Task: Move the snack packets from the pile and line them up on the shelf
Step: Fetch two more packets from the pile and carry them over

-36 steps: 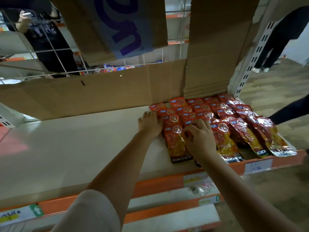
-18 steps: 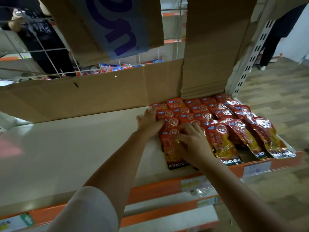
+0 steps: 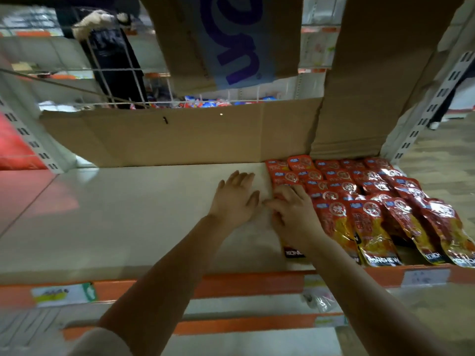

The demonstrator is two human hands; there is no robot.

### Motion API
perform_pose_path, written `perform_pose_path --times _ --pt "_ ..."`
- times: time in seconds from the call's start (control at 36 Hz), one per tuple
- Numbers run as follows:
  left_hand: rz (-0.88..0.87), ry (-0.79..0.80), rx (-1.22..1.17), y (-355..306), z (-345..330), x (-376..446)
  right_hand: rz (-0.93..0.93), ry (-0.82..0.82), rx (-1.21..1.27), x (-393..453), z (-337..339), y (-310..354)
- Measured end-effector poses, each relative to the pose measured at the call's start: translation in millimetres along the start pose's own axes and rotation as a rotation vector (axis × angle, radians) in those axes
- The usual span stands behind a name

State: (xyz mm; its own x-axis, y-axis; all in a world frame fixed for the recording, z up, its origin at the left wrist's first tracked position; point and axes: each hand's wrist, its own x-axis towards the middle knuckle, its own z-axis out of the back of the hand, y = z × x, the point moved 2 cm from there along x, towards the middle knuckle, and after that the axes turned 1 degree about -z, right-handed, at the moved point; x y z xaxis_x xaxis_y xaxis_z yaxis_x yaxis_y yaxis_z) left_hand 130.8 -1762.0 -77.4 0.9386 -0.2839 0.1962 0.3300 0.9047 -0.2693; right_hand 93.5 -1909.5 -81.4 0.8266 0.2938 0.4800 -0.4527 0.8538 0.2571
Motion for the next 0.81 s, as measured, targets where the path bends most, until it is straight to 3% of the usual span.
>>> perform_pose_path --times 0.14,0.36,0.42,0.58,0.81 --pt "0.027 -0.06 0.138 50 25 -48 -0.005 -0.002 -0.036 26 -17 50" --pt "0.121 -0.212 0.126 132 77 -120 0.012 0.218 -0.036 54 -48 155" --pt "0.126 -0.24 0.113 147 88 -133 0.028 0.202 -0.005 58 -53 175" --pt "0.179 -0.311 0.19 234 138 -200 0.077 0.251 -0.077 77 -87 286" --pt "0.28 -0.348 0.191 363 200 -309 0.1 0.25 0.032 86 -153 466"
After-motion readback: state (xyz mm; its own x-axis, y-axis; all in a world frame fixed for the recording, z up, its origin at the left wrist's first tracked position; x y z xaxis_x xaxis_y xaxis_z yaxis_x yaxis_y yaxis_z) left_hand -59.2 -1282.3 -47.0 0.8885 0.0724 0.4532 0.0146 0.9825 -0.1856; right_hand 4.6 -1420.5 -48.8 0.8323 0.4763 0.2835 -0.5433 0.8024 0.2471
